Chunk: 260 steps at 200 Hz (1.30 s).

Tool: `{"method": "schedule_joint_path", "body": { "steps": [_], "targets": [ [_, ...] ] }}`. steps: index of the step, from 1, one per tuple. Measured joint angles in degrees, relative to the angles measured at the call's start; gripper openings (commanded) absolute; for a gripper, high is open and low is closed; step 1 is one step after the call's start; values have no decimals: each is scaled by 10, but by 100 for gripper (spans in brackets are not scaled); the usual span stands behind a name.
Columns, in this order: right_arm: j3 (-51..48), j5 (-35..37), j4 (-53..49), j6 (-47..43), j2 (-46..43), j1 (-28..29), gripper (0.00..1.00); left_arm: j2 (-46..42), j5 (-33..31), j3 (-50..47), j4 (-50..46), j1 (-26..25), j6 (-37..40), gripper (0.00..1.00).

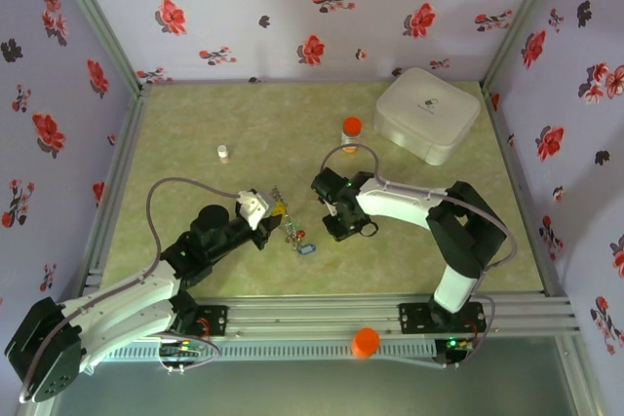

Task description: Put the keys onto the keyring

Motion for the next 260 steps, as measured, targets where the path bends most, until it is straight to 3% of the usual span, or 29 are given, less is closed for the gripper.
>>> {"method": "schedule_joint_path", "body": {
  "steps": [35, 111, 167, 260],
  "targets": [
    [4, 0, -3, -3, 8, 0, 17, 0, 0, 0, 0, 0, 0, 0],
    [10, 0, -11, -16, 13, 0, 0, 0, 0, 0, 0, 0, 2, 0],
    [14, 7, -19, -21, 7, 0, 0, -2, 0, 0, 0, 0, 2, 0],
    [10, 52, 15, -99, -173, 1, 0, -28, 9, 0, 0, -1, 3, 0]
  ]
}}
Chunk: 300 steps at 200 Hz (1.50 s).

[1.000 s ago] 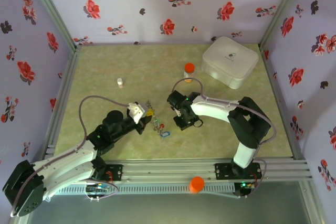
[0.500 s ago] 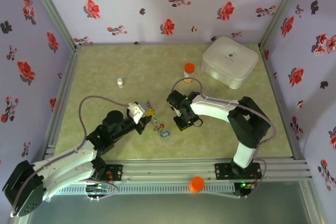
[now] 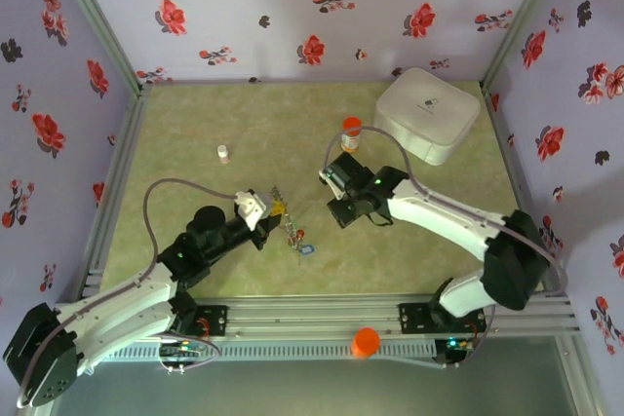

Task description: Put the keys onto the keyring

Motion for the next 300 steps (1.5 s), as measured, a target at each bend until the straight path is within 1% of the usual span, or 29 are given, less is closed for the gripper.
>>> {"method": "schedule_joint_path", "body": {
  "steps": [22, 45, 76, 110, 143, 176, 207, 241, 274, 300],
  "targets": [
    [-23, -1, 41, -35, -57, 3, 0, -24, 0, 0, 6, 0, -4, 0],
    [-54, -19, 90, -67, -111, 3, 0, -50, 0, 0, 8, 0, -8, 0],
    [-101, -83, 164, -107, -167, 2, 0, -52, 1, 9, -10, 0, -28, 0],
    [-144, -162, 235, -160, -200, 3, 0, -39, 17, 28, -27, 0, -66, 0],
    [-184, -209, 293, -234, -228, 4, 0, -37, 38, 47, -46, 0, -110, 0],
    [-196, -210, 340, -291, -242, 13, 0, -37, 56, 73, -88, 0, -141, 0],
    [-196, -196, 373, -340, -243, 30, 0, -25, 63, 103, -123, 0, -167, 0],
    [-193, -183, 376, -404, -242, 40, 0, -11, 75, 116, -141, 0, -180, 0],
    [-192, -164, 371, -487, -243, 51, 0, -1, 82, 116, -148, 0, -179, 0],
    [-192, -158, 369, -553, -250, 62, 0, 14, 99, 116, -145, 0, -170, 0]
  ]
}}
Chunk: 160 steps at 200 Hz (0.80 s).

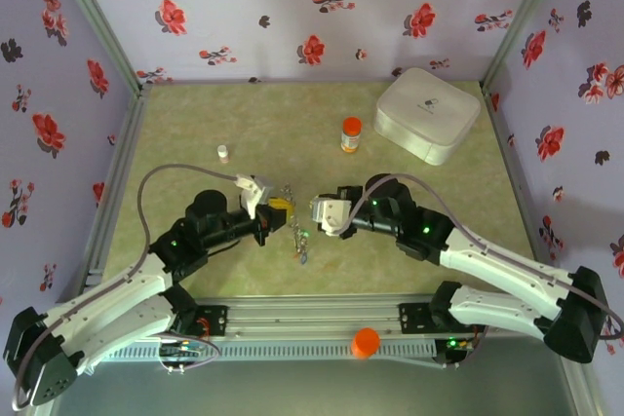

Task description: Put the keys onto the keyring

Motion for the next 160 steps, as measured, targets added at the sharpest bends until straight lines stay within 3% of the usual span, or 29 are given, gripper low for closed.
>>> {"method": "schedule_joint_path", "body": {
  "steps": [57, 160],
  "targets": [
    [-25, 10, 17, -80, -18, 8, 0, 52, 57, 9, 8, 0, 24, 0],
    [-33, 7, 7, -106, -16, 8, 0, 93, 108, 33, 11, 0, 49, 0]
  ]
}}
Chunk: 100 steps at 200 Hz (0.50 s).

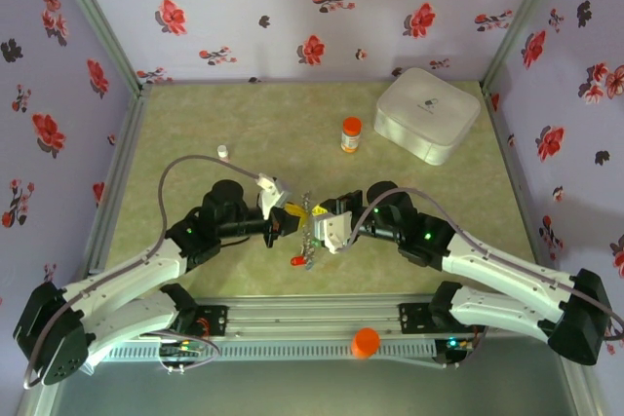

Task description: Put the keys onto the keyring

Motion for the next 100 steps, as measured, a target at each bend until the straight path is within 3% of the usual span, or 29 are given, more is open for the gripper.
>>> {"method": "schedule_joint_path", "body": {
  "steps": [100],
  "targets": [
    [0, -18, 1, 9, 2, 0, 0, 9, 5, 0, 13, 0, 0, 0]
  ]
}}
